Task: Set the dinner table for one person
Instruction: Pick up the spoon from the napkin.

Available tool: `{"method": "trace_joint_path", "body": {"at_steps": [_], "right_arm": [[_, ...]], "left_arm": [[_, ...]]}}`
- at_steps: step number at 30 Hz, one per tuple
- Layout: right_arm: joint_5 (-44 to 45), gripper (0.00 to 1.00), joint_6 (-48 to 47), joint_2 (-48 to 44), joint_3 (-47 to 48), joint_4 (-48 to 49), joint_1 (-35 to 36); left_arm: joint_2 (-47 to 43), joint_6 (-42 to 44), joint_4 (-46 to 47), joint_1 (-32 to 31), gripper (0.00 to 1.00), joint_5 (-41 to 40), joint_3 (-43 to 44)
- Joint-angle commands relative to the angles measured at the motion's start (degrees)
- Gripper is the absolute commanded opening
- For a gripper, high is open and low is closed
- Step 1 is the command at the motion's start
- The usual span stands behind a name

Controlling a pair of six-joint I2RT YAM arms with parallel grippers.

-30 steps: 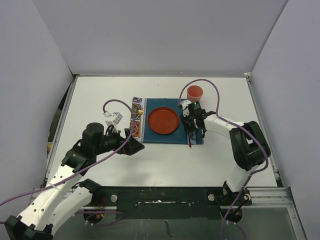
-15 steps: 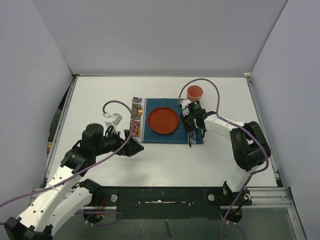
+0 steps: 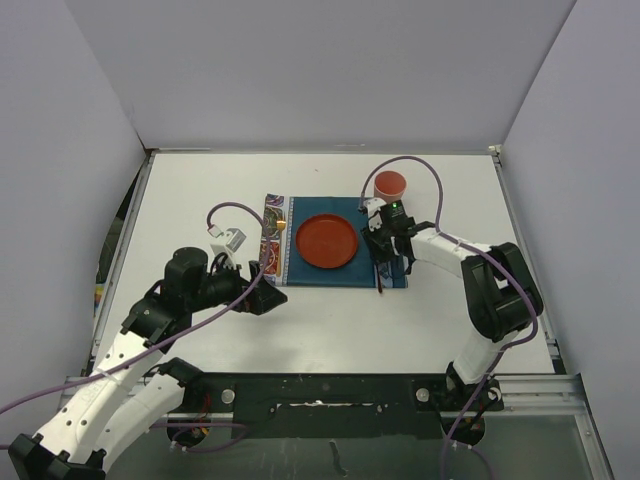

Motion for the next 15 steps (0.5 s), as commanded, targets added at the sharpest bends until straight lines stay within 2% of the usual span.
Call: {"method": "trace_joint_path", "body": {"at_steps": [1,15], "right_arm": [[0.6,0.29,-0.3,-2.2,-0.1,1.8,-1.2],[-2.7,0.29,0.9,0.9,0.3,1.6,-1.3]], "left_arm": [[0.4,0.9,2.8,-0.3,0.98,1.2,1.1],[-0.5,0.8,1.9,-0.2,0.98,0.9,0.4]]}}
